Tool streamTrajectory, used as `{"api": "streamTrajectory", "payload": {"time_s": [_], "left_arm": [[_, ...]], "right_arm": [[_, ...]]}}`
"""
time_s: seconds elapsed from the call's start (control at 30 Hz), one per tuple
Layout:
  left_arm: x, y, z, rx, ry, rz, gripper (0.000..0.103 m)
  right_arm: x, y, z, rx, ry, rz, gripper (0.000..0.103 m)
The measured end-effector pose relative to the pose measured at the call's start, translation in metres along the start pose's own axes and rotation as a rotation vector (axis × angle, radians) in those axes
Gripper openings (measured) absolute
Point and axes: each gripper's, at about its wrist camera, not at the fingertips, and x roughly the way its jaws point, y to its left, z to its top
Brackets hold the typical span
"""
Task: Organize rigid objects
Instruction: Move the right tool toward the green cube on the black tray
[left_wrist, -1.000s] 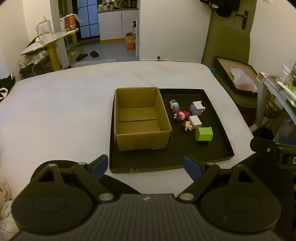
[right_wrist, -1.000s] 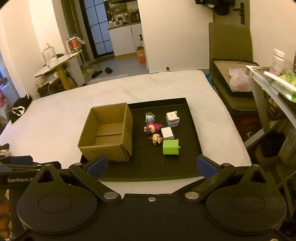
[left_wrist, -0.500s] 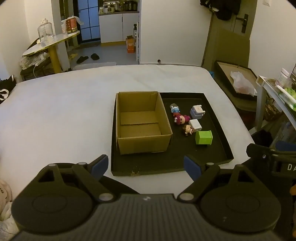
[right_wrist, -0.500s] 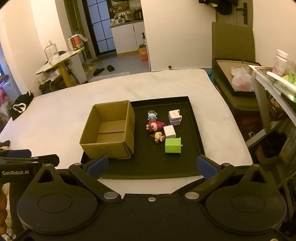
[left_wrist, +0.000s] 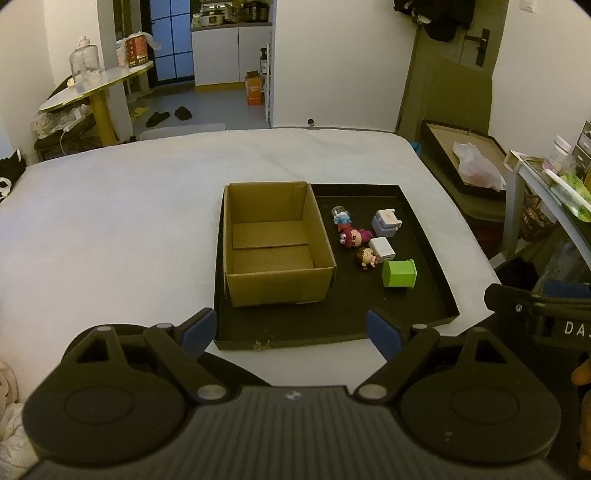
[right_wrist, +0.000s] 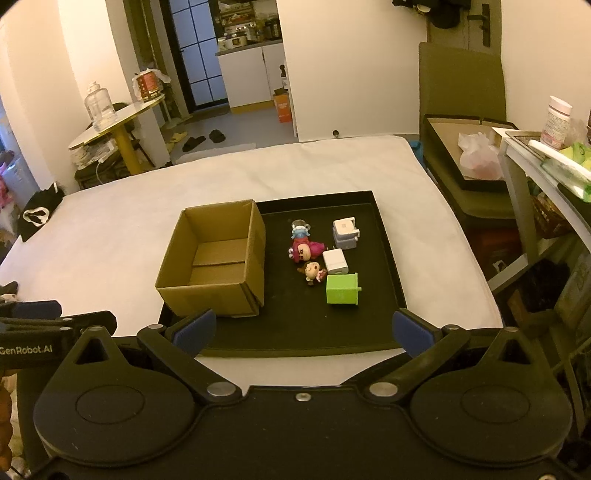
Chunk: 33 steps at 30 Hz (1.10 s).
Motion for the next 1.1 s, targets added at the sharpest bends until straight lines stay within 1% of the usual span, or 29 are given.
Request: {"api": "streamTrajectory", "payload": {"time_s": [0.73, 1.1], "left_arm": [[0.0000, -0.0012, 0.0005, 0.002, 0.000, -0.002, 0.088], [0.0005, -0.0008, 0.0001, 0.001, -0.004, -0.008, 0.088]], "right_arm": [[0.0015, -0.0011, -0.0018, -0.005, -0.001, -0.008, 0.103], [-0.0039, -0.0026, -0.0030, -0.004, -0.043, 0.013, 0.103]]}}
